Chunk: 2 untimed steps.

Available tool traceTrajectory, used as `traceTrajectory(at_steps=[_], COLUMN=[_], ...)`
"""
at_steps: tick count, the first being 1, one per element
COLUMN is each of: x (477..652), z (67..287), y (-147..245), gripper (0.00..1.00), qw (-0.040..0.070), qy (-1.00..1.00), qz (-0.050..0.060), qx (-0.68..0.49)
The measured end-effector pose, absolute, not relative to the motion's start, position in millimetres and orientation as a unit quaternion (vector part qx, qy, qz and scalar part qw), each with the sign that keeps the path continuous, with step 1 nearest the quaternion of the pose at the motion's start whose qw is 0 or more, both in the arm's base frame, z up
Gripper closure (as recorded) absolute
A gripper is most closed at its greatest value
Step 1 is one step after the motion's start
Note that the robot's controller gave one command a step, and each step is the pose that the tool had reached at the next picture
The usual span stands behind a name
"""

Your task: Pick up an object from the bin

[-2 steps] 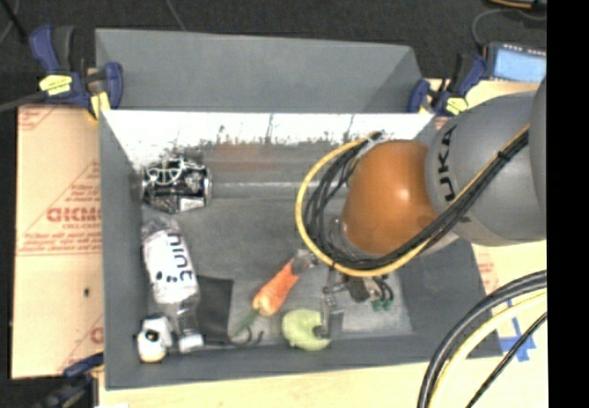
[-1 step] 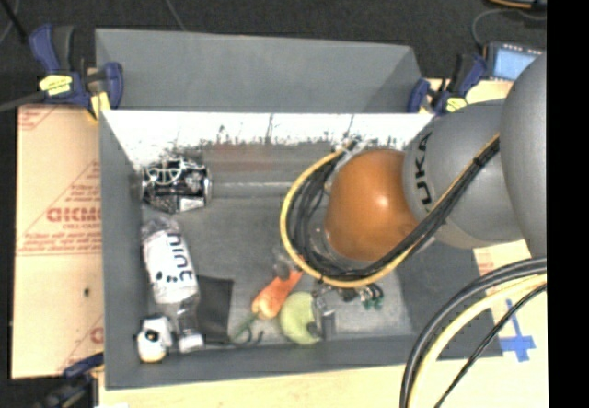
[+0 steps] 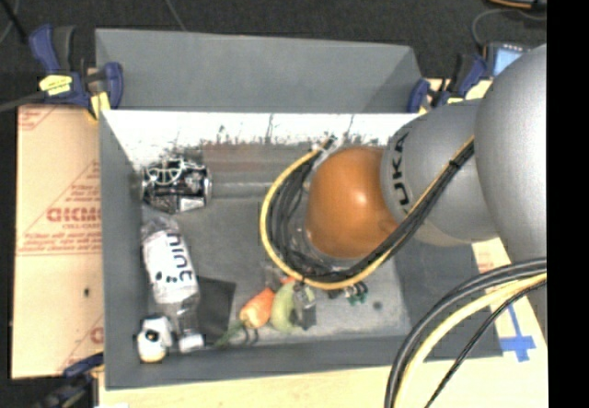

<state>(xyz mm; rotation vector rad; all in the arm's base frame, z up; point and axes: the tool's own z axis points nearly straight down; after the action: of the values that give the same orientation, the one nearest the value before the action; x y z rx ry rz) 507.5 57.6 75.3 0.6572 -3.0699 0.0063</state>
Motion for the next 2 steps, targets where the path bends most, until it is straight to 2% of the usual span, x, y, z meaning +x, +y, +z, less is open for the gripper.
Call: traceTrajectory(at_steps=[2], x=[507.5], z=[75.3], y=[57.6], gripper=[1.0], qw=[0.001], qy=[-0.978], qz=[0.002], qx=[0.21])
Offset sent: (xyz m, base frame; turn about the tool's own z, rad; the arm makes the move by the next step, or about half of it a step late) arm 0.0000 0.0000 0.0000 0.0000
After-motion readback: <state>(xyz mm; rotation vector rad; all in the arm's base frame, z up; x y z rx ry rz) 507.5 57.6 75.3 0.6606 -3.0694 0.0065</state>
